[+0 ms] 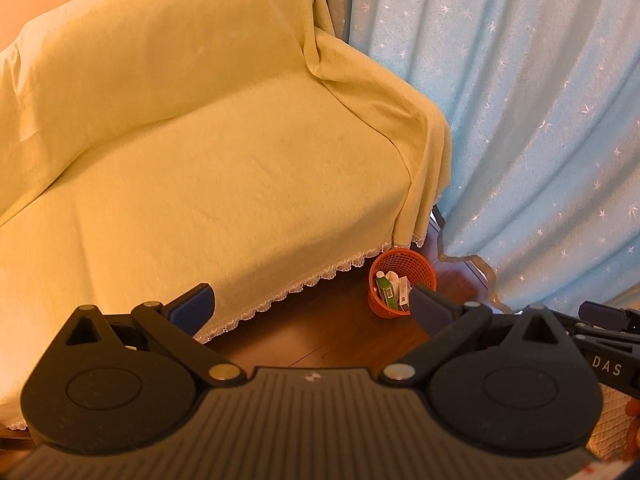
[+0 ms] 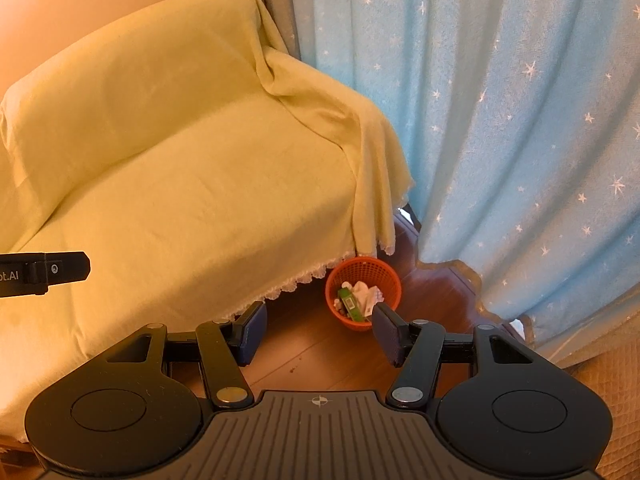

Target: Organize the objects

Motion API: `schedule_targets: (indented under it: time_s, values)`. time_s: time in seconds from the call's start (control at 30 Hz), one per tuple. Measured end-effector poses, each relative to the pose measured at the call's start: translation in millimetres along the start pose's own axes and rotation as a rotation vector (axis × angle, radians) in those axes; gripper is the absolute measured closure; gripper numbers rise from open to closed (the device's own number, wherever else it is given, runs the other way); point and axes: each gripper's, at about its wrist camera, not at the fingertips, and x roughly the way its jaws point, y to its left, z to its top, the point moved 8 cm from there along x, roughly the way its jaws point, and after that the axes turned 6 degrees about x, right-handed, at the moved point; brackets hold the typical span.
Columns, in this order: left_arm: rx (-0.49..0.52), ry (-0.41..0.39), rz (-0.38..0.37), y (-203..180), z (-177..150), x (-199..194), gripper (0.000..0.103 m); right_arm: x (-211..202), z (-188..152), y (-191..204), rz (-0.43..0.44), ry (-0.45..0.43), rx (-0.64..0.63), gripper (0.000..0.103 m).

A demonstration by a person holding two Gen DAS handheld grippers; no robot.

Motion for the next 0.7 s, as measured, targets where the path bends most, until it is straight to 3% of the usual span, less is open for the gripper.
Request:
schedule_targets:
  time_s: [0.7]
  values:
    - [0.035,0.009,-0.007,-11,-7,-6,0.001,-7,-4,-1,-0.015,-0.011,0.015,0.047]
